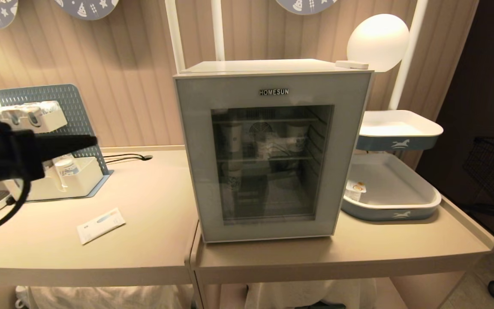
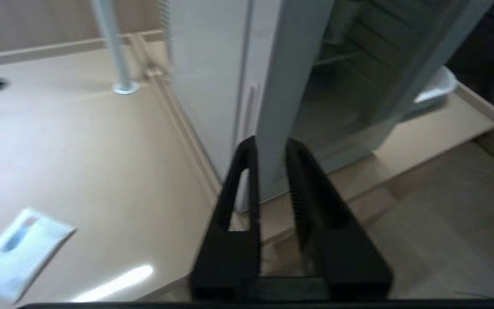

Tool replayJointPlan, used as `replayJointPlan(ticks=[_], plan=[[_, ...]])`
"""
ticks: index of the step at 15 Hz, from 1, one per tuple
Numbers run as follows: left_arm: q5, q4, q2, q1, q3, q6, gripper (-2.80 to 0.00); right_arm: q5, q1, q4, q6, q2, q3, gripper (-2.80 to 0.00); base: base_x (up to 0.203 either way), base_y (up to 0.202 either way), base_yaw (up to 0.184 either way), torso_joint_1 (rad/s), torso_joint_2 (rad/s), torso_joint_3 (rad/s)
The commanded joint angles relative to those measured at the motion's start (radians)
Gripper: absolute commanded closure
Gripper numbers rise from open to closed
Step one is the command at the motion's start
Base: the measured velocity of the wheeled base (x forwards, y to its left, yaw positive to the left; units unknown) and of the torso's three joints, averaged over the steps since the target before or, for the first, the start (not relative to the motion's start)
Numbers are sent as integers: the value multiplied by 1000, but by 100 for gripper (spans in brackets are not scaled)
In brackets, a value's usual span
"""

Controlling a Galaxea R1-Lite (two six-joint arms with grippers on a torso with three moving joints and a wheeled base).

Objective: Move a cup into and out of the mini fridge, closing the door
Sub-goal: Open the freezer door

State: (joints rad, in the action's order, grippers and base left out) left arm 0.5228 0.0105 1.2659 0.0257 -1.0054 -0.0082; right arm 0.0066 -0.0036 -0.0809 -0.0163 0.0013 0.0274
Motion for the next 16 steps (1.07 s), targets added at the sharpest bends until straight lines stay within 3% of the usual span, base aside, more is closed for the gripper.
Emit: replayJointPlan(ticks=[1, 2, 4, 5, 12, 14, 16], plan=[[105, 37, 235, 4, -42, 4, -280, 1, 0, 0, -1, 2, 0, 0, 0, 0, 0, 0, 0, 0], [155, 74, 293, 8, -61, 4, -280, 1, 1, 0, -1, 2, 0, 0, 0, 0, 0, 0, 0, 0], [321, 161, 350, 25, -55, -3, -280, 1, 1, 0, -1, 2, 0, 0, 0, 0, 0, 0, 0, 0], [353, 221, 362, 29, -19, -4, -280, 1, 1, 0, -1, 2, 0, 0, 0, 0, 0, 0, 0, 0], [477, 786, 588, 26, 194, 2, -280, 0, -1, 0, 1, 2, 0, 0, 0, 0, 0, 0, 0, 0], [483, 868, 641, 15, 201, 0, -280, 0, -1, 0, 1, 2, 0, 0, 0, 0, 0, 0, 0, 0], [483, 874, 659, -7, 185, -11, -280, 0, -1, 0, 1, 2, 0, 0, 0, 0, 0, 0, 0, 0]])
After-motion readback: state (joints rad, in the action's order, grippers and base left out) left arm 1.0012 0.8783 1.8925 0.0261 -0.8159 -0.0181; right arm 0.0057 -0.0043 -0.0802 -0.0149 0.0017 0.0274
